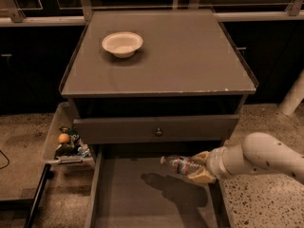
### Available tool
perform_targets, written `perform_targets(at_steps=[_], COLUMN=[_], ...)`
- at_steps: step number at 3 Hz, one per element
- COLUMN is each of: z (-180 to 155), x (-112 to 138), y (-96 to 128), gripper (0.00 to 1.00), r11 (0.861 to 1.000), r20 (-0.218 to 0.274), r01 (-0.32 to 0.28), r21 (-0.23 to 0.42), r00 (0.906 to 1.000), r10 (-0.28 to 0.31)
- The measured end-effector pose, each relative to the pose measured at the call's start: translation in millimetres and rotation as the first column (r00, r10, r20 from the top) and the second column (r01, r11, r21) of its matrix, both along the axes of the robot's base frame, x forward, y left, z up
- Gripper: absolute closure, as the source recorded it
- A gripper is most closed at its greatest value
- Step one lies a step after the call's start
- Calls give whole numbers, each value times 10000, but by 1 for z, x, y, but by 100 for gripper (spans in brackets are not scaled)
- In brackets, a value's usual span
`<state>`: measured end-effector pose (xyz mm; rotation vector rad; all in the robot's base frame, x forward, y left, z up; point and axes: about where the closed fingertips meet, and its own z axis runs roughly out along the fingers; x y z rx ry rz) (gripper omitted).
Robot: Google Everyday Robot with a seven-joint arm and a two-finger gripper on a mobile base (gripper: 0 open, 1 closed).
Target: Place water bottle into middle drawer
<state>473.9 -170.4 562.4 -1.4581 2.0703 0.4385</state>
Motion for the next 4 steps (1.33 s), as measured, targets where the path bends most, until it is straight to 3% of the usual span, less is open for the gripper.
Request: perform_targets(at_steps=[1,2,4], z=[-41,-41,-84], x=[-1,-1,11], y=[-13,-13,-5], gripper=[100,100,100], r11=[9994,9994,9977], r20=[-310,-312,-657], r01=[179,180,418], r21=[283,282,532], r00=[9994,9994,9971], r10=[-170,-171,-382])
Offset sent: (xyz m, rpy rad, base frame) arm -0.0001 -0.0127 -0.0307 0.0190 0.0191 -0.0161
